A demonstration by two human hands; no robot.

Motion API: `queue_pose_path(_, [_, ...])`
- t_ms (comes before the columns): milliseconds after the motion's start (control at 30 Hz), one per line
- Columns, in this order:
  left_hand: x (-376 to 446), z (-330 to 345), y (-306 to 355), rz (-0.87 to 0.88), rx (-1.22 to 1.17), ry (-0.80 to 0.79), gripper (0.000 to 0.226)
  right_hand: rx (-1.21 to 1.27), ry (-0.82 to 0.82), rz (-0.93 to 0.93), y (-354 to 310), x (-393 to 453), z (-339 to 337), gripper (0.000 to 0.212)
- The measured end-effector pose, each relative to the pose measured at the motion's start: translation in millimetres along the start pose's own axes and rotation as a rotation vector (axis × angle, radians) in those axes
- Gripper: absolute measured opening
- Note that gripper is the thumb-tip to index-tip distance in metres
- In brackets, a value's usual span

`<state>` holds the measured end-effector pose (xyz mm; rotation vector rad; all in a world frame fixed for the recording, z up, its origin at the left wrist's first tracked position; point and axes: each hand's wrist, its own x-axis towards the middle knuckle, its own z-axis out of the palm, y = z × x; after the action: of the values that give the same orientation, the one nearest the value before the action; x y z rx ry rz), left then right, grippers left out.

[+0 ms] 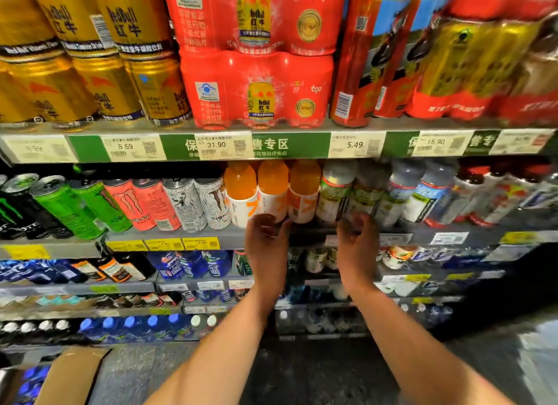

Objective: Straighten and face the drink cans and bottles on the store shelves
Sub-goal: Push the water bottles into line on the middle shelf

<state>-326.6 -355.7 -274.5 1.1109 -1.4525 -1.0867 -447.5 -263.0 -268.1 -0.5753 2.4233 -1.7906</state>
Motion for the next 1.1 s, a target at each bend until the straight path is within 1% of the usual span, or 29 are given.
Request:
queue_pose_path(67, [-6, 13, 4, 0.037, 0.072, -0.131, 0.022, -0.063, 0.042, -0.057, 4, 9, -13, 0.033])
queue_pose_path(133, [-11, 27, 8, 0.075, 0.108, -0.263, 0.025, -0.108, 0.032, -0.074, 4, 16, -21, 0.038])
queue_pose_path(200, [-17, 41, 11, 0.07, 0.119, -0.363, 0.04, -0.101, -0.022, -0.051, 3, 20, -28, 0.042])
queue_pose_path(233, [-19, 48, 13, 0.072, 0.12, -0.38, 0.046, -0.101, -0.046, -0.048, 3, 20, -31, 0.043])
queue_pose_path(333, [-24, 71, 22, 0.108, 0.146, -0.345, 0.054, -0.094, -0.08, -0.079, 2, 22, -38, 0.042])
queue_pose_path(433, [-31, 92, 31, 0.098, 0.098, -0.291, 0.067, -0.097, -0.132, -0.095, 5, 29, -43, 0.047])
queue_pose_path(533, [-39, 109, 38, 0.04, 0.107, -0.174, 0.076, -0.115, -0.241, -0.117, 9, 38, -51, 0.055])
queue_pose_path(600, [-45, 120, 44, 0.036, 0.153, -0.097, 0.086, -0.126, -0.298, -0.155, 14, 44, -61, 0.052])
queue_pose_path(633, [-48, 125, 45, 0.046, 0.172, -0.061, 0.092, -0.127, -0.292, -0.182, 18, 47, -67, 0.048])
queue_pose_path(667, [-51, 131, 46, 0.053, 0.193, -0.025, 0.097, -0.117, -0.253, -0.203, 23, 50, -75, 0.042])
queue_pose_path(733, [-57, 140, 48, 0.036, 0.232, 0.036, 0.104, -0.046, -0.127, -0.208, 34, 60, -95, 0.035])
queue_pose_path(800, [-60, 148, 48, 0.021, 0.257, 0.074, 0.107, -0.041, -0.041, -0.2, 46, 74, -110, 0.04])
queue_pose_path(833, [-61, 150, 47, 0.019, 0.267, 0.088, 0.107, -0.09, -0.043, -0.186, 51, 81, -115, 0.046])
queue_pose_path(900, [-62, 153, 47, 0.017, 0.285, 0.109, 0.108, -0.153, -0.1, -0.142, 57, 89, -118, 0.057])
queue_pose_path(967, [-63, 155, 46, 0.018, 0.297, 0.122, 0.108, -0.123, -0.139, -0.172, 59, 92, -117, 0.057])
queue_pose_path(1033, [-63, 157, 47, 0.003, 0.302, 0.123, 0.111, -0.057, -0.128, -0.25, 59, 93, -116, 0.055])
queue_pose_path(1100, [-66, 160, 48, -0.019, 0.317, 0.111, 0.119, -0.011, -0.1, -0.275, 60, 93, -117, 0.053])
